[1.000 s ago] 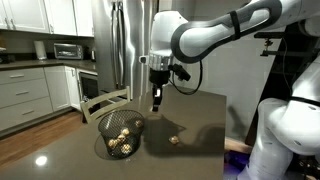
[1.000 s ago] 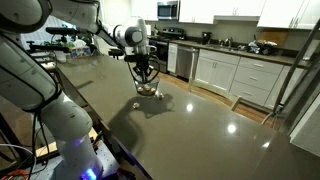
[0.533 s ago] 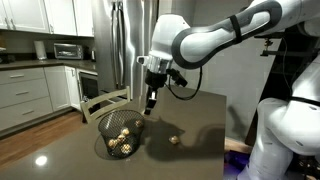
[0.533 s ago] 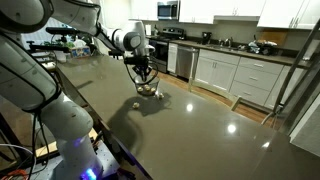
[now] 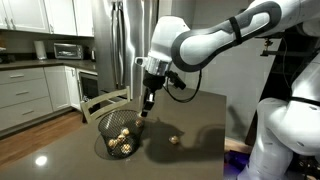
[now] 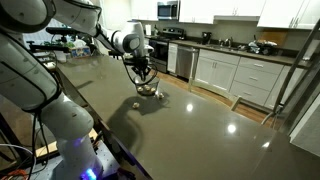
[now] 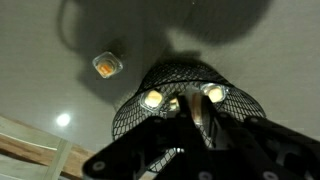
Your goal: Pick up the all candy from the table and put them in the black basket.
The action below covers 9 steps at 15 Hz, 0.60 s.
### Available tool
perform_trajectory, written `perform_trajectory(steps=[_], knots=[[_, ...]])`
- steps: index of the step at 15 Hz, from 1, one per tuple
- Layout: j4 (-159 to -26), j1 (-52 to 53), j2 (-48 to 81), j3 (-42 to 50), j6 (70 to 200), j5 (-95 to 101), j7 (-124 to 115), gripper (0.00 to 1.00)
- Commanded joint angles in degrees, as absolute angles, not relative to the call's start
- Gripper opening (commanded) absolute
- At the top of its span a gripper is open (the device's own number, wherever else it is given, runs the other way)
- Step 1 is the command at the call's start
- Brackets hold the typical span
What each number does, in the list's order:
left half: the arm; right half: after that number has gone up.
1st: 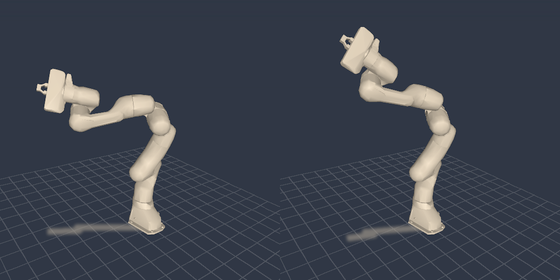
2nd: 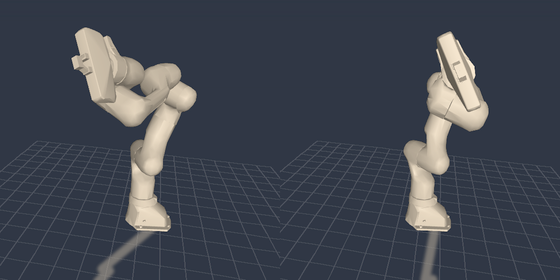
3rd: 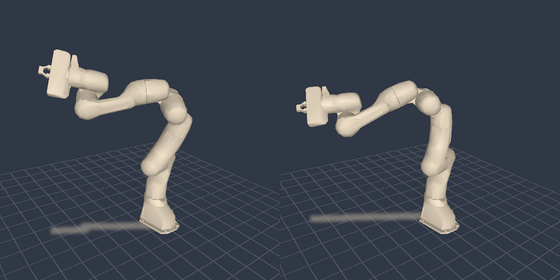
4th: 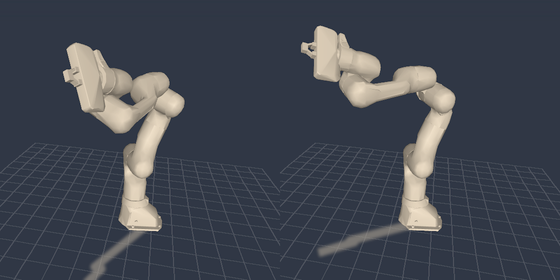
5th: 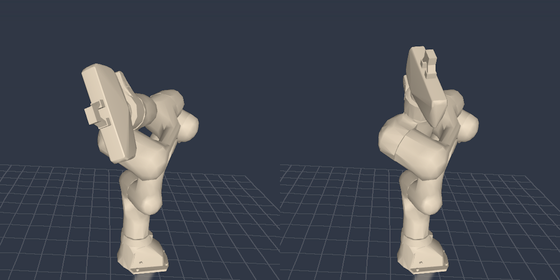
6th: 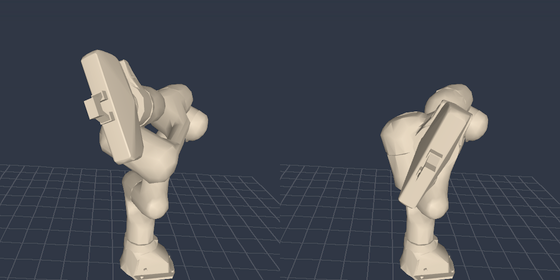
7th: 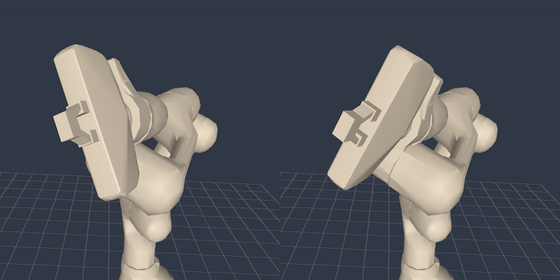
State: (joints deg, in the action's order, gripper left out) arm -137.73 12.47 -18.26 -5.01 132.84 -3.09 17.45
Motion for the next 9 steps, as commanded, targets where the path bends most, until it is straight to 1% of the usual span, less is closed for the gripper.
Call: perform_trajectory(steps=[1,2,3,4,6,9], knots=[[-138.0,13.0,-18.5,-4.5,135.0,-4.5,19.9,0.08],[-138.1,13.0,-18.5,-4.5,135.3,-4.5,20.0,0.08],[-138.1,13.1,-18.4,-4.5,135.6,-4.7,20.0,0.35],[-138.1,13.2,-18.4,-4.4,135.8,-4.8,20.2,0.43],[-138.1,13.3,-18.4,-4.4,136.2,-4.7,20.3,0.55],[-138.0,13.2,-18.5,-4.3,136.1,-4.5,19.9,0.75]])
